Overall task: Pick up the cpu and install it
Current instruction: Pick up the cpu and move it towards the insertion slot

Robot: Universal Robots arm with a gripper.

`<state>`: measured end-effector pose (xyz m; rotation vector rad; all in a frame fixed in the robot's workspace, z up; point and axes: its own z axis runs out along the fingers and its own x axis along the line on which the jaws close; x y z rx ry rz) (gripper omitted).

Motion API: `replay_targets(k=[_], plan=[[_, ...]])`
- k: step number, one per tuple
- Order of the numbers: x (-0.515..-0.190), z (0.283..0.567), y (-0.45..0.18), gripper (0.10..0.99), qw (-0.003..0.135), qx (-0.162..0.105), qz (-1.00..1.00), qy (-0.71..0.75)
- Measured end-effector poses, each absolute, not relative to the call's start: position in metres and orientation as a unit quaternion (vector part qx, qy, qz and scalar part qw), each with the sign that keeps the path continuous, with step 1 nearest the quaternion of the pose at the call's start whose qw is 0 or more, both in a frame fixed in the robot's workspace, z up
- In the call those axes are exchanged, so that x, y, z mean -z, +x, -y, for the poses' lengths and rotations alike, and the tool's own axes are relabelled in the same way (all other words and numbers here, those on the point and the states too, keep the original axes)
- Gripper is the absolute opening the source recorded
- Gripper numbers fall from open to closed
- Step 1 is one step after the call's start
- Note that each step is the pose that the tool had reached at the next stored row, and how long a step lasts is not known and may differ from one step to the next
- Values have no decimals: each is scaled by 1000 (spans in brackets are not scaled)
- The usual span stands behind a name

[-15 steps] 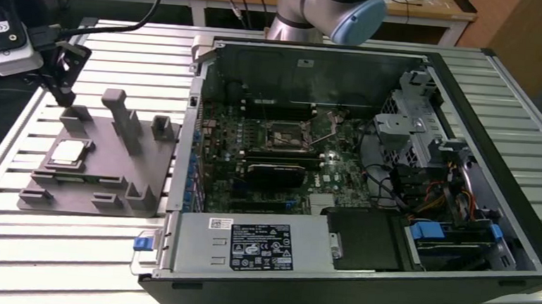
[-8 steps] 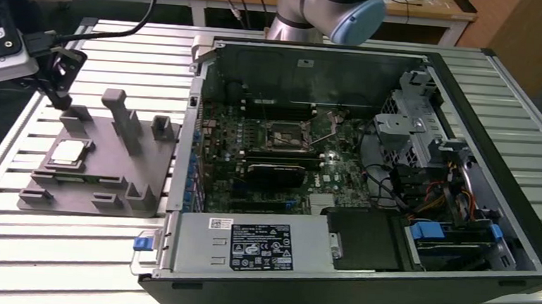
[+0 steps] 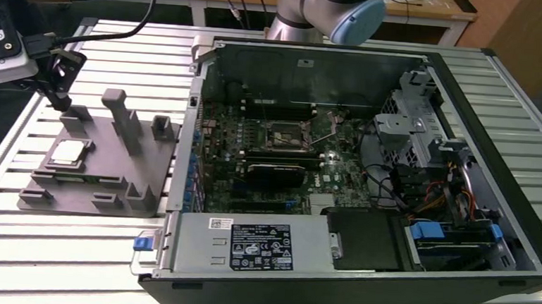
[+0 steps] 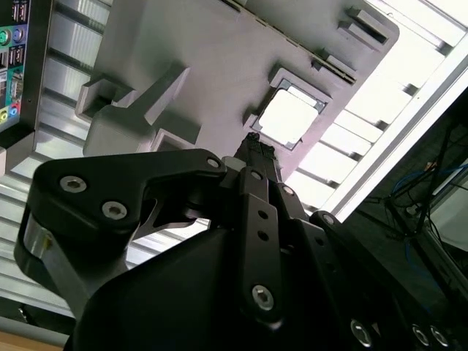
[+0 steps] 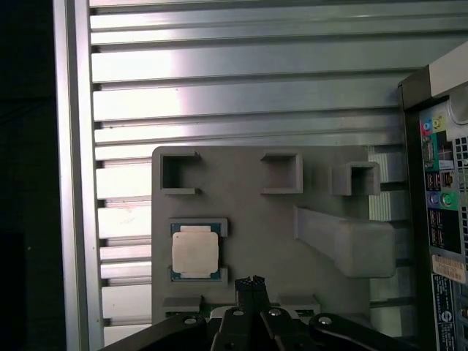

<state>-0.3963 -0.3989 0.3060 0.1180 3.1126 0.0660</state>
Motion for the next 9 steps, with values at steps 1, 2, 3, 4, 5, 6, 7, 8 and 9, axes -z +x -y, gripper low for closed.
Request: replay_targets(k=[1, 2, 3, 4, 5, 6, 7, 8, 9], plan=[[-306, 399, -396, 106, 13, -21, -999, 38], [-306, 399, -396, 106, 13, -21, -999, 38], [-306, 399, -396, 106, 13, -21, -999, 38], [-306, 399, -396, 106, 13, -21, -999, 38], [-306, 399, -396, 106, 13, -21, -999, 38], [-305, 399, -397, 106, 13, -21, -999, 38], [-305, 399, -397, 106, 13, -21, -999, 38], [-304, 399, -398, 106, 13, -21, -999, 38], [-303, 399, -399, 106, 13, -21, -999, 38]])
